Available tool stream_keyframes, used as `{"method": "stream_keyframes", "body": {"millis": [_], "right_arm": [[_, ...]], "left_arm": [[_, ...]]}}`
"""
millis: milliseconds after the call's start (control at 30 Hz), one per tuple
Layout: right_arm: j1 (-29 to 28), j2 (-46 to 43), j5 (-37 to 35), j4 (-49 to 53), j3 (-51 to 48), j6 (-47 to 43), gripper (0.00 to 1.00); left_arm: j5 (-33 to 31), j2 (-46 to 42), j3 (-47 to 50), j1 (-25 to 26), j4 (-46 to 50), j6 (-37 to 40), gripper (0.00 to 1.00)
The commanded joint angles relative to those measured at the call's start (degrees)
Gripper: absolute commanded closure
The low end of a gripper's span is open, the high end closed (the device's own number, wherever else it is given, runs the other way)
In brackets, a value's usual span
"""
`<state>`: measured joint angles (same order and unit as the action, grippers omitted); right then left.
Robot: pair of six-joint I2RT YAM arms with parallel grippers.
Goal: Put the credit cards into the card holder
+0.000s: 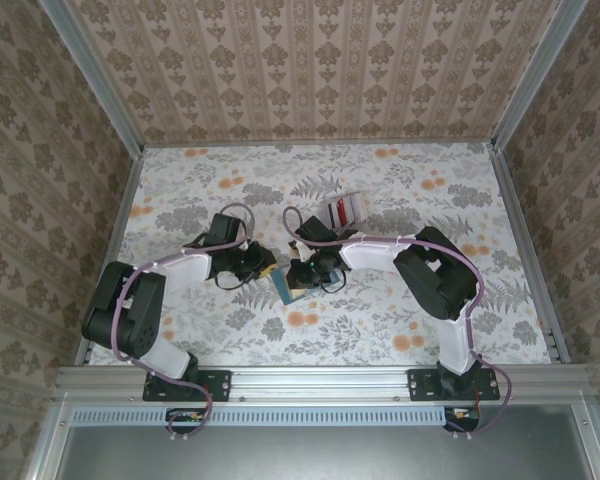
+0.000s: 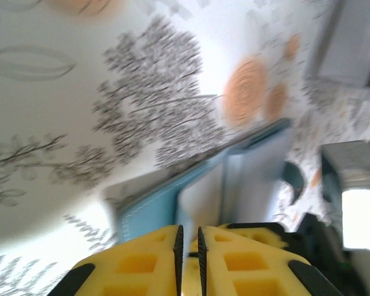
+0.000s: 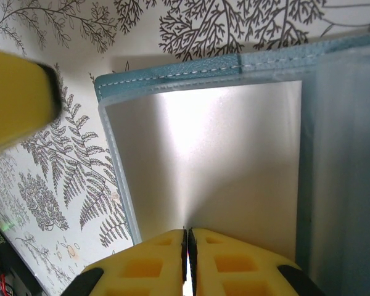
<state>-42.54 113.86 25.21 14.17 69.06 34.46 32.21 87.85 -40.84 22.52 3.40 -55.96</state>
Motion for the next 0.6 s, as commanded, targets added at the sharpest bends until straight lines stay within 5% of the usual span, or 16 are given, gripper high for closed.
{"method": "stream_keyframes", "body": {"millis": [0, 333, 567], "right_arm": [[-0.31, 1.58, -2.78, 4.31, 0.11, -0.88, 0.86], [-0.08, -0.08, -2.35, 0.51, -2.52, 0.26, 0.86], [0.34, -0.55, -2.62, -0.01, -3.36, 0.67, 0.86]], "left_arm": [[-0.81, -2.15, -2.59, 0.83, -1.06, -2.55, 0.82], [0.93, 5.46, 0.65, 6.04, -16.67, -14.19, 0.83], [0.71, 7.08, 0.40, 7.82, -9.66, -11.34, 0.83]]}}
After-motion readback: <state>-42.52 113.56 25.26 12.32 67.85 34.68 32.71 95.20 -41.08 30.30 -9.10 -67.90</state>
